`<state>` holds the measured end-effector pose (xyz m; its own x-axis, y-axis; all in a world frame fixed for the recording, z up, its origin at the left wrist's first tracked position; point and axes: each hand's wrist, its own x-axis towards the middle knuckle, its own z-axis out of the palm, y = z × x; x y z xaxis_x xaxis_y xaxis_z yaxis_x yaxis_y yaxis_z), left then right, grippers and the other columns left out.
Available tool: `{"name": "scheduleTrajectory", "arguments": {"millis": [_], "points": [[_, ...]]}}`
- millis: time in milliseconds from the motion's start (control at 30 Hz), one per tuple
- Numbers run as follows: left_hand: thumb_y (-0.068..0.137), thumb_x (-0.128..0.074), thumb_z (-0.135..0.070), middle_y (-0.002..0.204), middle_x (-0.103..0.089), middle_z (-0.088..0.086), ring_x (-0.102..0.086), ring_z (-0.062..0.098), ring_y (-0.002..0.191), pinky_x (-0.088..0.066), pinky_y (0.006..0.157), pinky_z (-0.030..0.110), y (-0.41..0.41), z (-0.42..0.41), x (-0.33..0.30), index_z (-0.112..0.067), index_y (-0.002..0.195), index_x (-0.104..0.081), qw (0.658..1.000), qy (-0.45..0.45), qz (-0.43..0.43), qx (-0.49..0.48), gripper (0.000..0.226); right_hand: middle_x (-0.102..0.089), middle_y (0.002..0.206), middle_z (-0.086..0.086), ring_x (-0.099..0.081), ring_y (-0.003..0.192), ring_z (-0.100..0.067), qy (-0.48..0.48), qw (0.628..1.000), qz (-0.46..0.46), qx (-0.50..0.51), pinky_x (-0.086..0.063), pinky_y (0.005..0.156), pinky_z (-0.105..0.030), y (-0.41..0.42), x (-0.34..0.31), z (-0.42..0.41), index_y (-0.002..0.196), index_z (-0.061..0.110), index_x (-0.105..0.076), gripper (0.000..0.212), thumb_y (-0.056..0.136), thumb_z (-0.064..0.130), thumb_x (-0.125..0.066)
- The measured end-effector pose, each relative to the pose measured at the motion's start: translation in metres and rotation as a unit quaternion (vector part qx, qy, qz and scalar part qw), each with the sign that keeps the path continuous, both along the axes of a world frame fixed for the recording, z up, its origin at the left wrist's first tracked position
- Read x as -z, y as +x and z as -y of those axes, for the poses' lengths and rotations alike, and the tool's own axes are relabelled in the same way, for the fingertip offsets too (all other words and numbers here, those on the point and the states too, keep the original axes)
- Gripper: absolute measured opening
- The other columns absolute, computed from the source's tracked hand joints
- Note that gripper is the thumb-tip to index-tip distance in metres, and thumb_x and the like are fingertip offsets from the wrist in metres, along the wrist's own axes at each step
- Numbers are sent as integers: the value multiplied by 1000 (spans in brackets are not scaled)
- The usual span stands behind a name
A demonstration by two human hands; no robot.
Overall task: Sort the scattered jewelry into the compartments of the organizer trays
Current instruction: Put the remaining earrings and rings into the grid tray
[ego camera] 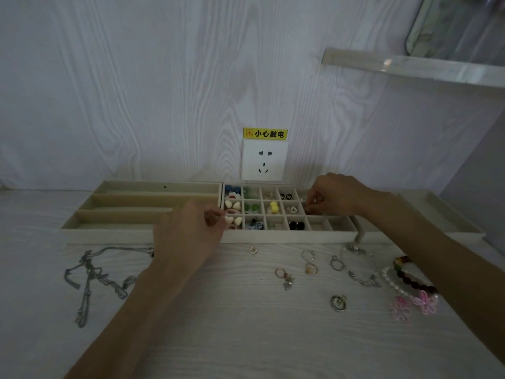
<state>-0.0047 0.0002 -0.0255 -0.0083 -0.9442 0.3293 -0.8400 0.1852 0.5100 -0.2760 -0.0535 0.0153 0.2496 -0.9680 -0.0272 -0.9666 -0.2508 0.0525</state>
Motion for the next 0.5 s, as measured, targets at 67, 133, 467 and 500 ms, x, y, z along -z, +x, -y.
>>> {"name": "scheduleTrajectory", "arguments": {"millis": [67, 133, 467, 500], "points": [[86, -62, -38, 77, -63, -19, -58, 4, 71, -36, 53, 17, 1, 0, -1, -34, 96, -71, 1000, 4, -6, 1, 14, -65, 97, 6, -55, 83, -9, -5, 1000, -4, -1, -37, 64, -22, 0, 0, 0, 102, 25, -71, 20, 87, 35, -63], [85, -63, -39, 77, -64, -20, -59, 4, 72, -37, 54, 18, 3, 1, 0, -34, 94, -72, 1000, 6, -13, 1, 14, -67, 100, 2, -60, 90, -15, -15, 1000, -15, -1, -39, 68, -26, 0, 0, 0, 101, 27, -71, 19, 87, 36, -62], [82, -66, -39, 74, -65, -18, -62, 6, 72, -47, 61, 23, 3, -1, 0, -36, 86, -70, 1000, 15, -16, 10, 6, -68, 100, 3, -60, 85, -14, -47, 998, -49, -5, -33, 64, -24, 5, -3, -1, 100, 28, -72, 21, 86, 41, -63], [82, -65, -39, 75, -65, -18, -61, 6, 72, -47, 61, 23, 3, -1, -1, -37, 86, -70, 1000, 16, -17, 8, 7, -68, 100, 2, -60, 85, -15, -52, 997, -55, -6, -33, 64, -24, 5, -3, -1, 100, 27, -72, 21, 86, 41, -63]]}}
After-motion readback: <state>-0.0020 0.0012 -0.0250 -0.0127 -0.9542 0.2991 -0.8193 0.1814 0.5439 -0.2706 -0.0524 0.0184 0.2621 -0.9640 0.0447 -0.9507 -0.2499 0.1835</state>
